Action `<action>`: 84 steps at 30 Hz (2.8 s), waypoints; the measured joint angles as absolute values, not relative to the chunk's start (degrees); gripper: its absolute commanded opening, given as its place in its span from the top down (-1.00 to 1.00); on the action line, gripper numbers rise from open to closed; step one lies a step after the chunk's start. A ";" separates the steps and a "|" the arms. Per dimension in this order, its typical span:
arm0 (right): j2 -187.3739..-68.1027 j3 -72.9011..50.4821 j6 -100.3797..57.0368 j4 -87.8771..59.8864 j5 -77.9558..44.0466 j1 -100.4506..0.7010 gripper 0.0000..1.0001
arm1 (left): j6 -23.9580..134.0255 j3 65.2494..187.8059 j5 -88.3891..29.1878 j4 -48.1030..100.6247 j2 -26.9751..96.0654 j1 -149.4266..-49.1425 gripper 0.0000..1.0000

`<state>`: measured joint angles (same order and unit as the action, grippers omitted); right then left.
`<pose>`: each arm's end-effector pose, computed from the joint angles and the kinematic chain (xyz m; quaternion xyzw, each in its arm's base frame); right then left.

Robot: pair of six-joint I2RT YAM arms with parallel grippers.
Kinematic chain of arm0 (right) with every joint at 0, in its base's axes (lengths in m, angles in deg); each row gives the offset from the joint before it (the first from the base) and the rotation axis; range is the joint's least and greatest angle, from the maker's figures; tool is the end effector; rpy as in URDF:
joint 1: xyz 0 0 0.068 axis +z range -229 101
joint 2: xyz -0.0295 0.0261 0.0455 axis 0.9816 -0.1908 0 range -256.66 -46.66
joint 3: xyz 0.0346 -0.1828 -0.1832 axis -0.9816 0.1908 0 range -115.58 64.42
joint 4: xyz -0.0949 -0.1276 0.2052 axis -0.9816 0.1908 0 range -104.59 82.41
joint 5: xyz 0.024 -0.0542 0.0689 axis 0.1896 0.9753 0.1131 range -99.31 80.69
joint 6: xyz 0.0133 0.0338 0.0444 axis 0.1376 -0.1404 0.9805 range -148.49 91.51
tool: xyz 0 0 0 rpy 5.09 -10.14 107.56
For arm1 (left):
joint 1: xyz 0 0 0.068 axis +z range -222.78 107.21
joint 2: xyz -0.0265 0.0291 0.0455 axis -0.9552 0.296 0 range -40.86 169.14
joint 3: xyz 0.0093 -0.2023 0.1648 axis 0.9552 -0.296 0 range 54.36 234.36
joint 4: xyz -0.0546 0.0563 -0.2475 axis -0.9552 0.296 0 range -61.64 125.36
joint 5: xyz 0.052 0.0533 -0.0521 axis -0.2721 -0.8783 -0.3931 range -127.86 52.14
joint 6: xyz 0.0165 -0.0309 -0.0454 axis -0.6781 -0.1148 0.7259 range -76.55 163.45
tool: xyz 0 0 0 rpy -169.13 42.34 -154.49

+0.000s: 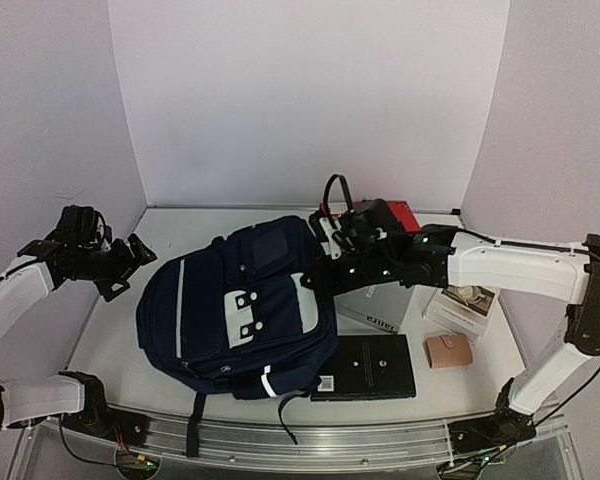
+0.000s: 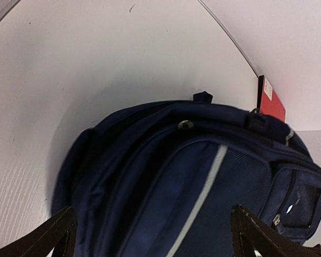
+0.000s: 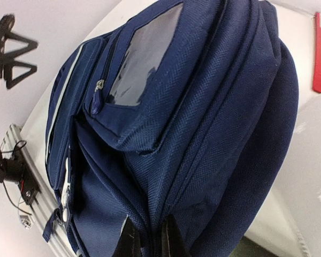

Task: Pack the student bag
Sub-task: Adjust the student bag at the center of the board.

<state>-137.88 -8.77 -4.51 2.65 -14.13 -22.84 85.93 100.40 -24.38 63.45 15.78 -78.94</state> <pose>0.2024 0.3079 0.2810 -0.2645 0.8472 0.3242 0.3274 0.2084 -0.0319 0.2570 -0.2446 0.8877 -0.2534 0.2966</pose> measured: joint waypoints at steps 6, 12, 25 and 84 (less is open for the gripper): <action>-136.39 -9.31 -9.66 4.38 -11.19 -33.40 -0.22 | 85.94 99.02 -21.53 61.14 17.59 -78.95 -0.99; -136.39 -9.31 -11.98 1.41 -6.95 -39.86 -0.87 | 87.00 94.89 -18.55 57.72 19.66 -78.97 -0.99; -132.44 -2.85 -19.80 -1.65 -3.96 -22.86 -0.93 | 92.09 89.51 -14.35 41.01 38.68 -90.47 -0.78; -146.13 -7.64 -28.67 -9.38 -6.53 -24.58 1.00 | 95.86 89.89 -17.66 37.78 31.57 -91.62 -0.71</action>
